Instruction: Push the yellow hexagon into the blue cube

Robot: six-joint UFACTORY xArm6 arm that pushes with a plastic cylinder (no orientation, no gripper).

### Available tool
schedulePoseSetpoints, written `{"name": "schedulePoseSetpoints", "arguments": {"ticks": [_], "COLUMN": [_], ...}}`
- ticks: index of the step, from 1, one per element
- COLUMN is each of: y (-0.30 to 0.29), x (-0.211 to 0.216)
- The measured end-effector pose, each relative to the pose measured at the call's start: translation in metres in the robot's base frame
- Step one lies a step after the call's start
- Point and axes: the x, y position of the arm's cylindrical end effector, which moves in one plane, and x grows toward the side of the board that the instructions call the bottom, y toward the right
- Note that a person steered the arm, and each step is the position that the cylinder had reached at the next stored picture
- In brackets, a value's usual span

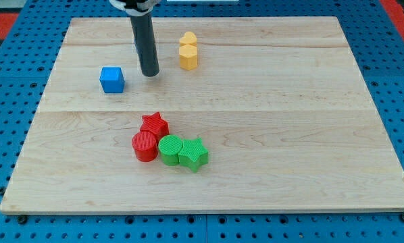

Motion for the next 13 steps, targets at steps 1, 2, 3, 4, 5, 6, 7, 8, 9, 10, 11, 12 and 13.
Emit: {"name": "schedulePoseSetpoints", "arguments": {"ticks": [1,2,3,4,5,6,7,8,9,10,11,12,13], "y": [-0.068,-0.006,0.108,0.166,0.14,0.081,0.067,-0.003,-0.044,0.047,0.065,0.012,-0.022], "x": [0.0,-0.013,-0.015,-0.046,-0.079,-0.046,-0.031,-0.031,-0.031,-0.044,-0.025,-0.019,-0.003]}}
